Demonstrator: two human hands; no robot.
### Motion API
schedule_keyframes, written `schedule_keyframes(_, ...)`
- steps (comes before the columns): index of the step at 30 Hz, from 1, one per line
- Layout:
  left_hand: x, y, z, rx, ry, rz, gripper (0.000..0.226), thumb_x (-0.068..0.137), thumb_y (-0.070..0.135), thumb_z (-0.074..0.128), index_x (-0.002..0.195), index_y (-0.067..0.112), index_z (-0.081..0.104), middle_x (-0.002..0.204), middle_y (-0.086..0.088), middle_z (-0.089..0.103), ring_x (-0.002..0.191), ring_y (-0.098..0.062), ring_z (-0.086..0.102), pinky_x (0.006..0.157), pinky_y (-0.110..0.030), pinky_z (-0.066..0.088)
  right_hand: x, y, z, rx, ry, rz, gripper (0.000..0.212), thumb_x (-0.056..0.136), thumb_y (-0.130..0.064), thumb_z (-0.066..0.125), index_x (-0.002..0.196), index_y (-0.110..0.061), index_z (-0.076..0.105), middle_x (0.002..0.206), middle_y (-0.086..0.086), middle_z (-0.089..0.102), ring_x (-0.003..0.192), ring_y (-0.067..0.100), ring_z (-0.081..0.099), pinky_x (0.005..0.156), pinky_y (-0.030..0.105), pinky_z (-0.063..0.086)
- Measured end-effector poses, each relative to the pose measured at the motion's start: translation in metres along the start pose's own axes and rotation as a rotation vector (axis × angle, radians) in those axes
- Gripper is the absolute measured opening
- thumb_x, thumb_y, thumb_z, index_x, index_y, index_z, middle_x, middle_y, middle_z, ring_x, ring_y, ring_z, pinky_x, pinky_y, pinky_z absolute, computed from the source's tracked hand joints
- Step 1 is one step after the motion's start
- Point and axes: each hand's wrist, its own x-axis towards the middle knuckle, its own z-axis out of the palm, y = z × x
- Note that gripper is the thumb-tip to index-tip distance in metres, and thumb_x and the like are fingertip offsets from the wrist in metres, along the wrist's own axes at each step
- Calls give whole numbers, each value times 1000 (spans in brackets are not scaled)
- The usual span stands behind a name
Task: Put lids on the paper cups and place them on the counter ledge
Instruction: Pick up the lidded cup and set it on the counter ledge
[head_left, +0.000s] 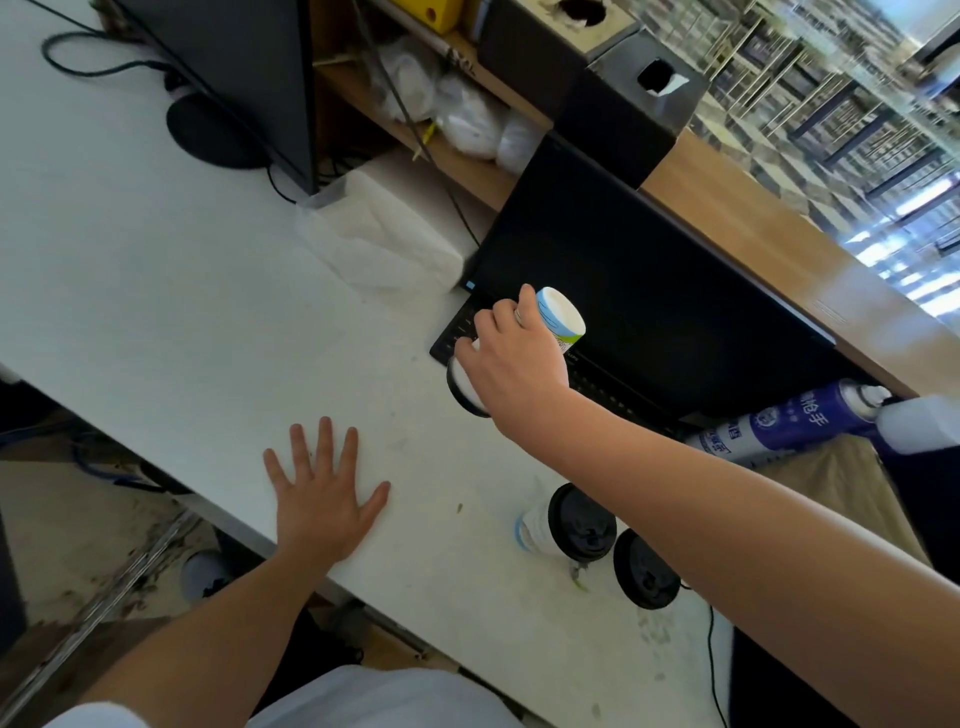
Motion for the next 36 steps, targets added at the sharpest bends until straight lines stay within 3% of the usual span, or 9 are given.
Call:
schedule_keyframes(10,1,-1,0,4,-63,-15,92,88,80,7,159,23,-2,168,-10,-8,152,-41,-17,116,-67,-14,-6,1,0,21,12,14,62,92,-23,70,148,-14,46,147,18,47,141,42,39,124,63,15)
schedule_keyframes(14,2,1,-5,18,-142,-32,92,87,80,4,156,24,-15,165,-9,-22,149,-41,-25,115,-67,-16,-11,4,9,169,9,30,74,86,-26,74,152,-19,39,146,15,46,137,39,42,123,63,16)
schedule_keyframes(17,8,2,-14,33,-255,-34,91,87,79,3,153,23,-26,159,-8,-36,146,-42,-33,114,-69,-15,-15,9,30,468,-27,88,84,83,-29,77,154,-27,33,144,9,47,133,35,45,117,56,28)
schedule_keyframes(22,23,18,-50,16,-502,-118,96,91,76,29,156,25,-21,161,-10,-35,146,-46,-30,116,-70,-5,-35,20,60,1507,-27,281,88,76,-32,88,150,-28,40,125,-3,56,115,21,56,92,35,48)
schedule_keyframes(25,46,41,-92,-173,-624,-160,98,90,65,55,160,20,3,168,-16,-4,152,-44,3,120,-56,20,-45,18,74,1837,64,377,72,77,-33,89,137,-28,49,121,-8,63,110,13,61,87,28,48)
schedule_keyframes(28,61,72,-155,-669,-681,-90,66,84,33,77,141,19,47,136,-9,59,113,-25,59,87,-32,47,-50,17,83,2109,166,436,64,78,-27,89,132,-27,55,118,-12,69,105,4,65,80,20,51)
schedule_keyframes(30,61,95,-195,-881,-699,35,60,77,15,79,131,24,55,124,-2,67,101,-18,66,87,-34,52,-50,16,88,2254,238,462,62,79,-21,89,133,-26,58,119,-10,72,107,4,68,85,24,56)
schedule_keyframes(32,57,118,-225,-935,-652,188,60,80,5,76,130,29,53,121,6,66,107,-17,67,93,-39,55,-50,17,94,2346,311,475,59,81,-17,87,133,-24,60,120,-6,75,109,8,71,90,29,59)
schedule_keyframes(36,54,151,-247,-938,-483,342,72,75,8,84,135,30,50,123,7,64,111,-16,65,92,-39,57,-57,28,100,2402,391,444,60,82,-16,86,135,-27,60,121,-5,76,110,11,73,84,29,62)
